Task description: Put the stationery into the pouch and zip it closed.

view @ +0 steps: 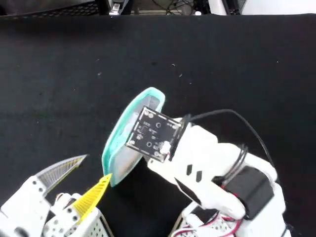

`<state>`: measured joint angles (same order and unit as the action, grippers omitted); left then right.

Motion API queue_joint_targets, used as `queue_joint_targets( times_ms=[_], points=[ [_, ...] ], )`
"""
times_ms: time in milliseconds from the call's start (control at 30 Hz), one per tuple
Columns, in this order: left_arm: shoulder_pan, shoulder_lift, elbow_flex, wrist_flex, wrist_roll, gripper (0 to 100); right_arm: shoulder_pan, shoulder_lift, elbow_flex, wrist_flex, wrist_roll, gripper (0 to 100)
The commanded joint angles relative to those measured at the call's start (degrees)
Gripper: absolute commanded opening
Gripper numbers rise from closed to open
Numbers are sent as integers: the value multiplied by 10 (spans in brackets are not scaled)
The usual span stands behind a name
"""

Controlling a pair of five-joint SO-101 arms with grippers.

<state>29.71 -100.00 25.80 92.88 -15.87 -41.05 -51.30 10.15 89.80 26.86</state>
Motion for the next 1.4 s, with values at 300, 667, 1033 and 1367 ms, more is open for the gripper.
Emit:
queue_joint_targets(
  times_ms=[300,667,1033,1367],
  points=[
    [1,2,131,-75,3,238,-4,24,-24,-29,9,13],
    [-103,-1,186,-155,-9,238,-4,23,-49,0,9,13],
    [-146,-42,222,-180,-37,238,-4,23,-55,1,9,13],
    [-55,-42,285,-212,-39,238,-4,23,-51,1,9,13]
  ],
)
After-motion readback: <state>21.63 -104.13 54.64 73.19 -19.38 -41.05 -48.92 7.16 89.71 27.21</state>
